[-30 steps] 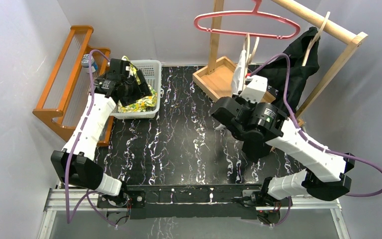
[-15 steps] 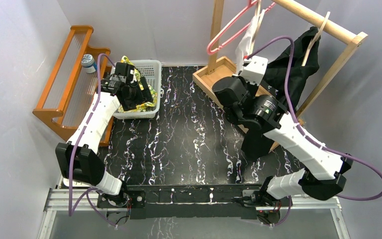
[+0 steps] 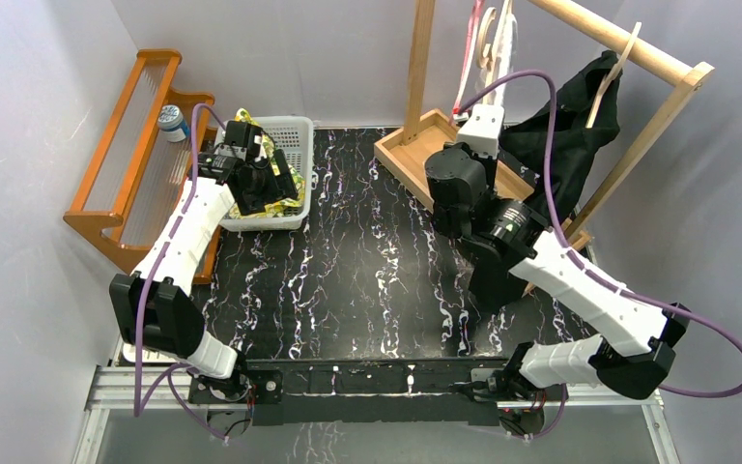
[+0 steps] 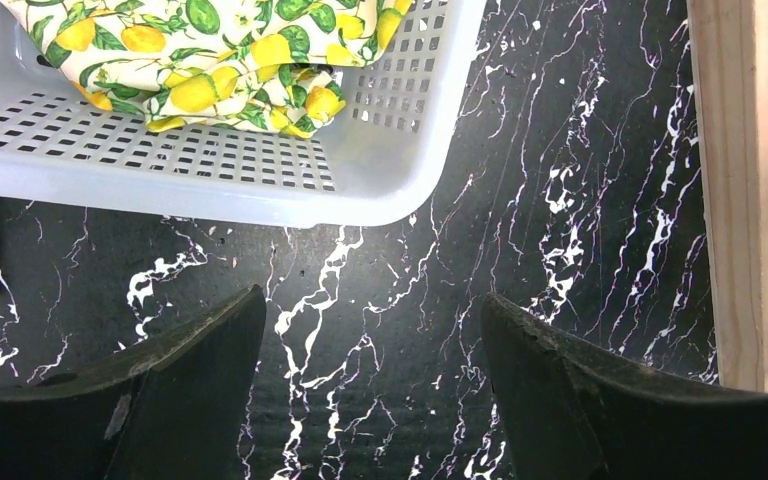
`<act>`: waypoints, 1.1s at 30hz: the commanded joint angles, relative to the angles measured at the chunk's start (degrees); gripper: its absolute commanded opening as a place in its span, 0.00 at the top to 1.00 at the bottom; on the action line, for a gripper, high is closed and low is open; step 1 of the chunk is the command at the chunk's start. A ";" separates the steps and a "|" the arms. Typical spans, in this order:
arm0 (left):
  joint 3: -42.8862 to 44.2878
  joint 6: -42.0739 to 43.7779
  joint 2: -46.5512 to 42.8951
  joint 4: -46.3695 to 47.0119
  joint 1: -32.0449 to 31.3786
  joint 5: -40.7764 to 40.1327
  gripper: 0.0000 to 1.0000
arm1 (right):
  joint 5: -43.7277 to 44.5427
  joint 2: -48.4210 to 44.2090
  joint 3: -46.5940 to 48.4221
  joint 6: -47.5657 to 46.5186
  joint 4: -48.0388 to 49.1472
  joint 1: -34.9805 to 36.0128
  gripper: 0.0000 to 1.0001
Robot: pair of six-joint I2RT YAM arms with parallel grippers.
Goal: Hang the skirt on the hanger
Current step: Place the hanger at the clothesline.
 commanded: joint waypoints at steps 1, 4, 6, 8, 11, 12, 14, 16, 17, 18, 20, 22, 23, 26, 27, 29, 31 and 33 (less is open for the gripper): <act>1.52 0.80 0.01 -0.37 0.37 0.58 0.22 | -3.09 0.49 5.26 9.53 -0.62 -2.45 1.00; 1.11 0.85 -0.32 -0.45 0.38 0.26 0.22 | -12.66 4.12 10.33 21.91 -13.70 -9.56 1.00; 0.89 0.98 -0.62 -0.56 0.43 -0.01 0.22 | -15.11 5.02 10.66 23.87 -14.48 -11.89 1.00; 0.64 1.10 -0.76 -0.69 0.44 -0.27 0.22 | -15.86 4.54 9.27 22.55 -11.28 -12.40 1.00; 0.42 1.20 -0.89 -0.83 0.51 -0.33 0.22 | -15.25 5.31 10.53 21.18 -9.64 -12.69 1.00; 0.29 1.20 -0.81 -0.83 0.52 -0.34 0.22 | -14.82 5.76 11.23 20.78 -9.66 -12.90 1.00; 0.15 1.07 -0.54 -0.83 0.52 -0.29 0.22 | -14.14 6.33 12.37 19.65 -9.13 -13.36 1.00; 0.30 1.02 -0.31 -0.79 0.52 -0.14 0.22 | -13.51 6.14 12.50 18.08 -7.32 -13.77 1.00; 0.39 0.94 -0.15 -0.79 0.58 -0.05 0.22 | -13.02 5.99 12.55 17.39 -6.54 -13.98 1.00; 0.50 0.98 -0.02 -0.75 0.52 0.03 0.22 | -12.60 5.82 12.49 16.50 -5.71 -14.20 1.00; 0.57 0.85 0.17 -0.68 0.68 0.09 0.22 | -11.81 5.46 12.54 14.90 -4.44 -14.99 1.00; 0.68 0.85 0.34 -0.61 0.67 0.09 0.22 | -11.59 5.04 12.66 13.51 -3.08 -16.18 1.00; 0.70 0.91 0.42 -0.57 0.62 0.12 0.22 | -11.72 4.83 12.68 12.96 -2.54 -17.00 1.00; 0.83 0.93 0.82 -0.51 0.67 0.34 0.22 | -13.06 4.42 12.97 11.98 -2.01 -19.77 1.00; 0.92 0.87 0.96 -0.48 0.63 0.51 0.22 | -13.40 4.36 13.07 11.89 -2.02 -20.51 1.00; 1.12 0.93 1.21 -0.48 0.62 0.71 0.22 | -14.26 4.14 13.24 11.85 -2.11 -21.92 1.00; 1.27 0.91 1.27 -0.48 0.62 0.75 0.22 | -14.55 4.00 13.33 12.03 -2.38 -23.05 1.00; 1.32 0.93 1.28 -0.48 0.67 0.82 0.22 | -14.85 3.91 13.52 12.17 -2.64 -23.84 1.00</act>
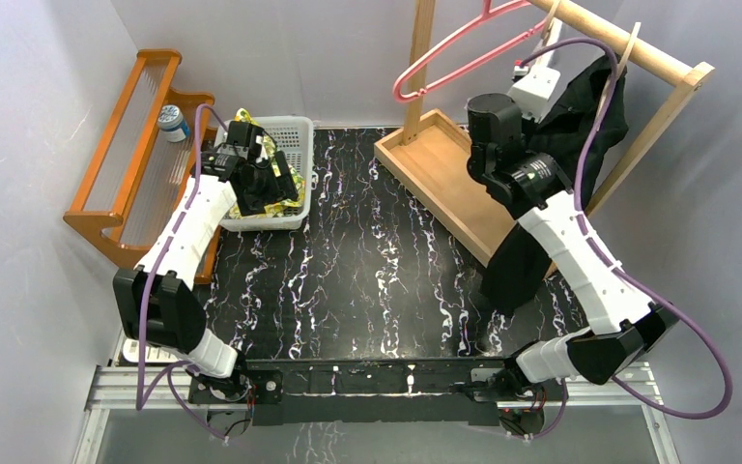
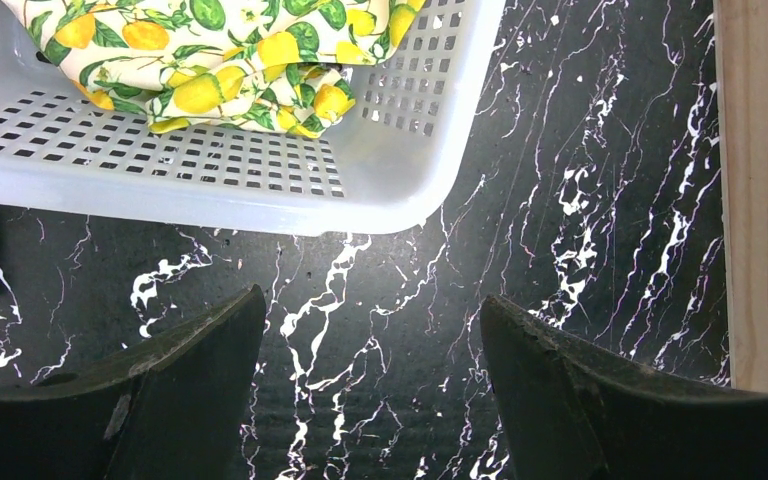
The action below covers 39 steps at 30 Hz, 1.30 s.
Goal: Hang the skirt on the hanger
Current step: Place the hanger at the clothesline.
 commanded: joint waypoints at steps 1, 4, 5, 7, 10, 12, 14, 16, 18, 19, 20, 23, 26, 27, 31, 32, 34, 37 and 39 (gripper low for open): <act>1.32 0.60 -0.21 -0.48 0.26 0.77 0.22 | 1.31 -3.13 4.02 -0.53 5.11 -2.00 1.00; 0.95 0.59 -0.53 -0.48 0.27 0.91 0.22 | 0.71 -2.49 4.99 0.17 3.90 -2.99 1.00; 0.82 0.59 -0.56 -0.50 0.26 0.95 0.22 | 0.43 -2.18 5.64 0.63 3.11 -3.52 1.00; 0.58 0.59 -0.81 -0.48 0.26 0.95 0.22 | -0.21 -1.32 7.10 2.38 0.86 -4.27 1.00; 0.20 0.59 -1.15 -0.52 0.25 1.00 0.22 | -1.21 -0.16 8.96 4.75 -2.12 -4.99 1.00; 0.01 0.59 -1.33 -0.55 0.31 0.95 0.22 | -1.67 0.58 9.98 6.38 -3.88 -5.46 1.00; -0.23 0.59 -1.53 -0.56 0.31 0.95 0.22 | -2.40 1.29 11.14 7.80 -5.46 -5.91 1.00; -0.42 0.69 -1.83 -0.60 0.30 1.02 0.22 | -2.68 1.89 11.70 9.19 -7.10 -6.06 1.00; -0.61 0.76 -1.92 -0.74 0.26 0.95 0.22 | -3.35 2.22 10.88 10.90 -8.73 -6.30 1.00; -0.69 0.76 -2.03 -0.78 0.33 0.95 0.22 | -3.43 2.16 10.38 11.94 -9.52 -6.43 1.00; -0.70 0.77 -2.06 -0.82 0.34 1.02 0.22 | -3.56 2.10 9.87 12.90 -10.08 -6.62 1.00; -0.62 0.85 -2.26 -0.98 0.34 0.95 0.22 | -4.61 1.63 8.74 14.13 -10.35 -7.52 1.00; -0.48 0.94 -2.37 -1.09 0.39 0.95 0.22 | -5.66 1.77 9.37 13.84 -10.63 -7.97 1.00; -0.46 0.94 -2.38 -1.16 0.35 0.95 0.22 | -5.82 1.79 9.61 13.67 -10.77 -8.01 0.96; -0.57 0.94 -2.71 -1.24 0.39 0.90 0.22 | -9.26 -0.72 7.39 12.38 -8.37 -8.02 0.55; -0.63 0.94 -2.78 -1.25 0.35 0.87 0.22 | -11.67 -2.41 5.39 10.09 -4.38 -8.02 0.48; -0.83 0.94 -2.90 -1.27 0.38 0.86 0.22 | -15.53 -5.66 1.51 8.09 0.52 -8.01 0.40; -0.96 0.86 -3.08 -1.31 0.34 0.95 0.22 | -20.15 -9.47 -1.63 4.72 4.89 -8.01 0.35; -1.13 0.72 -3.16 -1.27 0.36 0.95 0.22 | -22.70 -11.32 -2.11 2.42 6.41 -8.06 0.33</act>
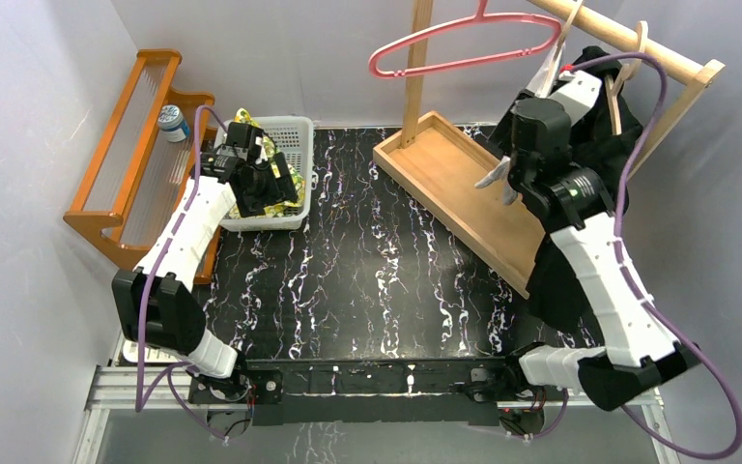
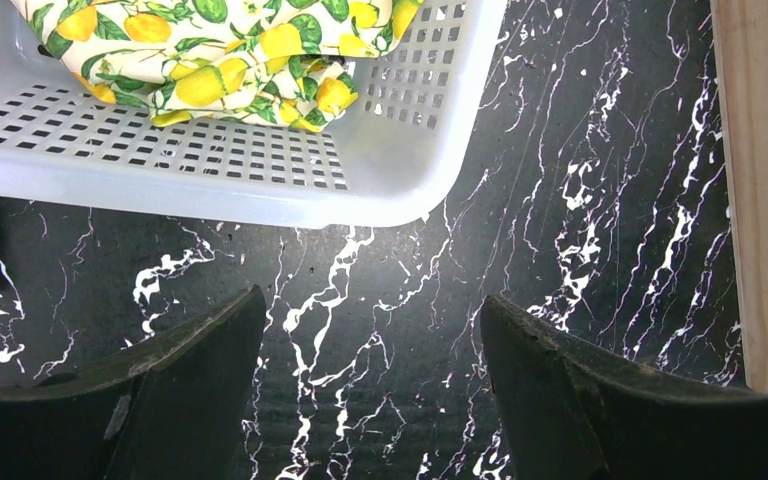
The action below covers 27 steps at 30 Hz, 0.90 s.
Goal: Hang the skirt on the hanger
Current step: Place the hanger at the clothesline.
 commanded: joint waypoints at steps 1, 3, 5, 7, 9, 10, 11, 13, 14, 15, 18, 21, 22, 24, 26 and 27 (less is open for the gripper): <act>-0.79 0.44 -2.95 -1.09 0.32 0.71 0.22 | -7.62 -6.00 -0.79 -6.32 10.31 -0.32 0.33; -0.79 0.30 -3.01 -1.05 0.32 0.79 0.22 | -10.23 -7.31 -0.52 -8.40 11.00 -0.29 0.32; -0.94 0.13 -2.99 -0.93 0.32 1.03 0.22 | -12.61 -8.47 -0.02 -9.32 11.24 -0.29 0.31; -1.20 0.00 -3.10 -0.68 0.33 1.25 0.22 | -15.47 -9.95 0.00 -10.89 12.43 -0.30 0.32; -1.36 -0.08 -3.31 -0.57 0.34 1.24 0.22 | -17.69 -11.45 -0.12 -11.82 13.87 -0.30 0.32; -1.47 -0.16 -3.48 -0.48 0.32 1.24 0.22 | -19.76 -12.17 -0.23 -12.68 14.68 -0.36 0.32; -1.54 -0.25 -3.73 -0.41 0.32 1.16 0.22 | -21.89 -12.79 -0.32 -13.82 15.65 -0.30 0.32; -1.79 -0.26 -4.23 -0.03 0.32 0.94 0.22 | -26.90 -13.59 -0.13 -15.28 16.98 -0.31 0.32; -1.89 -0.27 -4.51 0.17 0.32 0.84 0.22 | -28.93 -13.51 0.28 -16.23 17.12 -0.34 0.33; -1.93 -0.27 -4.73 0.30 0.32 0.87 0.22 | -31.38 -13.26 1.16 -16.70 16.93 -0.36 0.33; -1.94 -0.18 -5.23 0.40 0.38 1.20 0.22 | -38.13 -11.78 3.33 -17.85 16.02 -0.36 0.33; -2.22 -0.08 -5.92 0.45 0.35 0.68 0.22 | -46.39 -10.00 5.47 -18.20 15.82 -0.29 0.35; -2.34 -0.03 -6.17 0.48 0.32 0.56 0.22 | -48.62 -9.26 6.24 -18.23 15.64 -0.30 0.36; -2.52 0.30 -6.59 0.41 0.34 0.01 0.22 | -53.77 -7.43 8.08 -18.34 15.00 -0.31 0.36; -2.58 0.34 -6.83 0.24 0.52 -0.56 0.20 | -59.07 -4.87 9.94 -18.70 13.51 -0.32 0.36; -2.48 0.47 -6.76 0.06 0.64 -0.62 0.19 | -61.60 -3.53 10.73 -19.61 12.72 -0.25 0.40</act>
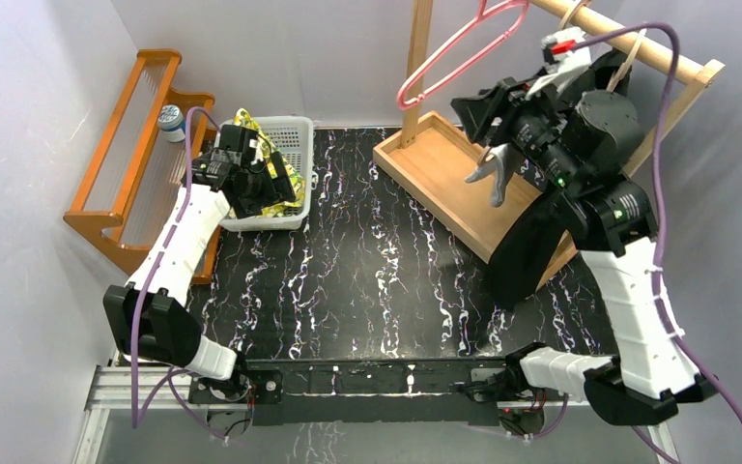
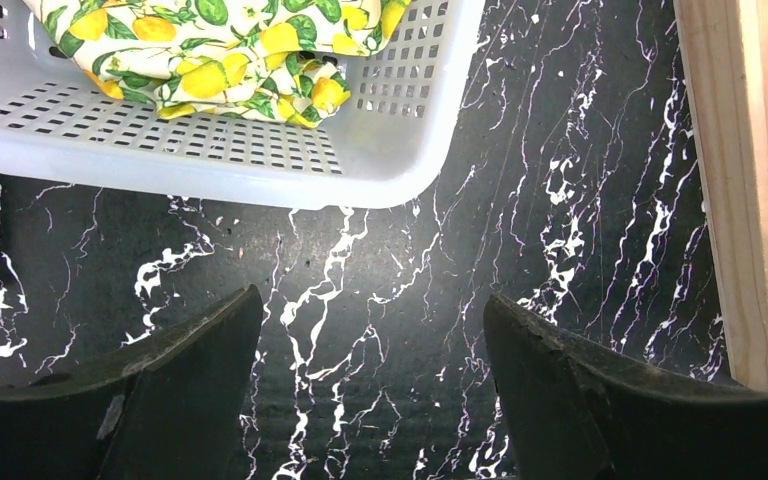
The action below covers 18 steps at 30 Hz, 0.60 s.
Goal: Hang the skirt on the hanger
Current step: Place the hanger at the clothesline.
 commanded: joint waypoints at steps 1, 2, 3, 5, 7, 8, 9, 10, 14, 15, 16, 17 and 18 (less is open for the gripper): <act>-0.44 0.78 -2.58 -0.37 0.86 -1.12 0.18 | -16.01 4.88 5.40 -3.20 -1.04 -0.12 0.45; -0.03 0.89 -2.37 -0.67 0.98 -1.34 0.14 | -17.51 6.28 6.40 -3.46 -2.23 0.08 0.47; 0.48 0.86 -2.18 -0.96 1.10 -1.80 0.09 | -17.74 7.64 7.22 -3.97 -3.24 0.65 0.48; 1.16 1.14 -1.90 -1.11 1.43 -2.23 0.02 | -12.79 9.88 8.10 -5.20 -4.24 5.59 0.48; 1.57 2.06 -1.67 -0.59 2.08 -1.79 0.02 | -2.68 13.33 9.56 -9.90 -5.92 15.90 0.47; 1.75 2.59 -1.55 -0.24 2.36 -1.64 0.02 | 2.48 15.39 10.56 -11.41 -6.85 20.32 0.47; 1.93 2.85 -1.39 -0.01 2.87 -1.62 0.02 | 6.08 17.65 11.46 -12.25 -7.89 23.64 0.46; 2.22 2.99 -1.18 0.13 3.56 -1.57 0.02 | 8.72 19.63 11.85 -12.13 -8.45 25.79 0.47; 3.16 3.20 0.58 1.00 7.57 0.05 0.02 | 10.95 21.52 4.45 -8.27 -3.63 28.73 0.48; 3.19 3.00 1.39 1.43 8.36 0.01 0.04 | 10.99 21.23 1.61 -6.96 -1.94 29.29 0.48; 3.11 2.76 2.07 1.97 9.24 -0.29 0.05 | 10.27 21.20 -0.70 -5.63 -0.94 30.07 0.48; 3.00 2.56 2.80 2.65 10.02 -0.43 0.08 | 9.62 21.34 -2.88 -4.33 -0.24 30.68 0.48; 2.83 2.21 3.67 3.54 10.67 -0.70 0.11 | 9.40 21.62 -4.59 -3.12 0.02 31.43 0.48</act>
